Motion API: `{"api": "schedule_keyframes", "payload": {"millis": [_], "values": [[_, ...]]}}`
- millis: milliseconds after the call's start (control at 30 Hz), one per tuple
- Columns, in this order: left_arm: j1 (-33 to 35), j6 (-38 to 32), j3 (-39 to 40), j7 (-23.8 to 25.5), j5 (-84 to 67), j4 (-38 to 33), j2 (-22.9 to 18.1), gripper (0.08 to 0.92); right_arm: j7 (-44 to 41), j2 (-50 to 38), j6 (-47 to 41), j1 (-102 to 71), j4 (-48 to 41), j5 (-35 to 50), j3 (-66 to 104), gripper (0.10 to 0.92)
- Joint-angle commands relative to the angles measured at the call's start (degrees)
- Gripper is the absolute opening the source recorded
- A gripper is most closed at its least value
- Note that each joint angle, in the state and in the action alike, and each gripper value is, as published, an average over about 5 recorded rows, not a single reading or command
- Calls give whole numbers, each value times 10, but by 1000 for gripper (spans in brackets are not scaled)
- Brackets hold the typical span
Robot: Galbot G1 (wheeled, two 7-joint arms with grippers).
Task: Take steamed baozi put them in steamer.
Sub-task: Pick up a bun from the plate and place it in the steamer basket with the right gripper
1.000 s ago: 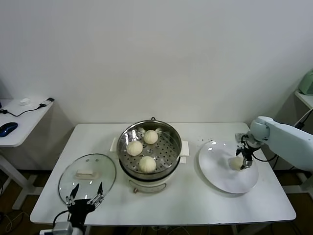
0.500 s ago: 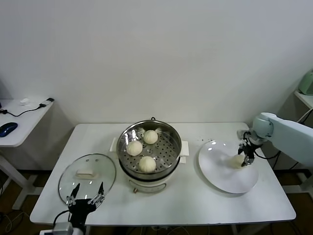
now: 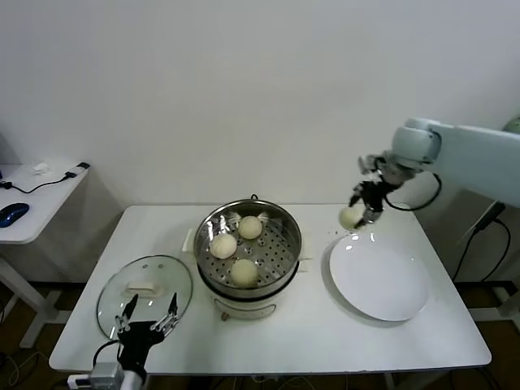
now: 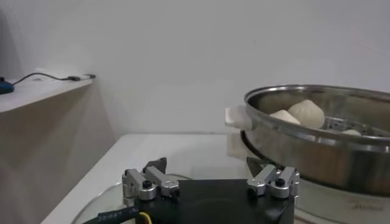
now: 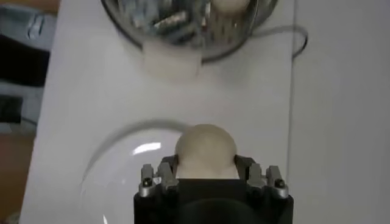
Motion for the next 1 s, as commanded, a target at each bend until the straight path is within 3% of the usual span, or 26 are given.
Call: {"api": "schedule_keyframes", "payload": {"millis": [33,600,1000], "values": [[0,0,1,0,-2,-4,2,823,88,153,-92,119,130,234,-27,636],[9,2,-3,3,-7,-8,2,823,131,222,-104,-113,-36,87,-23,636],[6,11,-3,7,-29,-9,3,823,131,223,-98,-137,-56,65,-13,636]]}}
